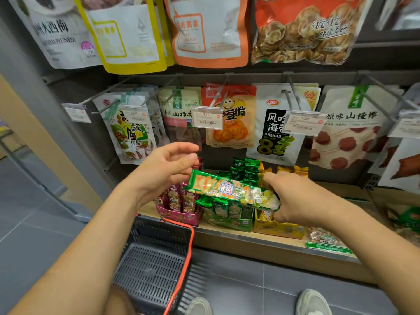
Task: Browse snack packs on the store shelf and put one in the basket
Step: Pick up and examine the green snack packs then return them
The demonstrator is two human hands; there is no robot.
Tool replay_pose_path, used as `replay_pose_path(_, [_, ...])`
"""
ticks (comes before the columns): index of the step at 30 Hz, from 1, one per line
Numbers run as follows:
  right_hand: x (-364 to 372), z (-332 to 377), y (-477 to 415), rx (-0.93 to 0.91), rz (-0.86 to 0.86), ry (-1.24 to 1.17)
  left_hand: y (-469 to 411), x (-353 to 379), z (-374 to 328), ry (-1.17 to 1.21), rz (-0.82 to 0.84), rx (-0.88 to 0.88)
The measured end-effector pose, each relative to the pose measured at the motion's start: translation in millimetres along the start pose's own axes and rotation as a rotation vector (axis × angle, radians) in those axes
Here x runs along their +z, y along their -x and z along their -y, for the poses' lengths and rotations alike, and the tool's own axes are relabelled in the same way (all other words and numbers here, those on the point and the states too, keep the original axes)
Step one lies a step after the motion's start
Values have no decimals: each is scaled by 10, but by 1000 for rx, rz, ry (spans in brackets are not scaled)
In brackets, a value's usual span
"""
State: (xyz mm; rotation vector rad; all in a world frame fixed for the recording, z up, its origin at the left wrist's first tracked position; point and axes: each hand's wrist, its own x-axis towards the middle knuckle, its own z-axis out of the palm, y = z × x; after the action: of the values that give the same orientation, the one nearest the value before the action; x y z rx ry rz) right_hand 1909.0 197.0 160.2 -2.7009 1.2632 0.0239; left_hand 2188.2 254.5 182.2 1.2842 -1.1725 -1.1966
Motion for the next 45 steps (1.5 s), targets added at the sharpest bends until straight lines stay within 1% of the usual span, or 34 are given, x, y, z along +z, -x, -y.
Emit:
replay_pose_path(3, [6,15,5,12,-39,-16,-20,-45,26,-180,-16,-54])
replay_pose_path(4, [7,16,5,19,-46,-11,-22,-52,33,-204,-37,-49])
replay_pose_path(9, [23,1,-2,29,-79,-19,-98,-29,110,-179,-213,45])
replay_pose_path(11, [21,-16,-9,28,-72,-48,-139,-20,156,-190,-245,70])
replay_pose_path(13, [7,-62,-3,34,-29,-113,-177,-14,194,-260,-244,93])
replay_pose_path(15, [-37,-159,31,51,55,-276,-214,-23,236,-341,-234,114])
replay_pose_path(18, [-184,-299,153,120,167,-704,-219,-26,259,-317,-189,62])
replay_pose_path(20, [-257,-389,207,134,134,-896,-180,-32,255,-275,-100,2])
replay_pose_path(22, [-290,-472,220,151,90,-1014,-150,-15,269,-241,-3,-71])
replay_pose_path(23, [-288,-509,220,167,86,-1069,-148,12,281,-255,20,-87])
replay_pose_path(26, [-263,-630,214,245,134,-1244,-182,164,310,-417,26,-86])
replay_pose_path(28, [-260,-700,208,326,145,-1377,-210,293,357,-546,95,-64])
replay_pose_path(30, [-245,-756,196,387,102,-1442,-231,423,414,-733,189,-29])
replay_pose_path(32, [-215,-787,188,414,34,-1465,-250,540,493,-940,270,23])
replay_pose_path(34, [-192,-799,189,434,-25,-1447,-264,648,568,-1092,357,60])
replay_pose_path(37, [-171,-781,201,454,-118,-1373,-282,801,661,-1190,470,36])
replay_pose_path(40, [-153,-718,195,422,-202,-1289,-277,988,743,-1348,540,54])
replay_pose_path(42, [-138,-679,186,355,-217,-1202,-286,1080,780,-1473,539,111])
replay_pose_path(43, [-134,-671,181,328,-225,-1145,-304,1108,788,-1492,511,149])
replay_pose_path(45, [-123,-671,170,305,-251,-1019,-362,1126,773,-1435,412,238])
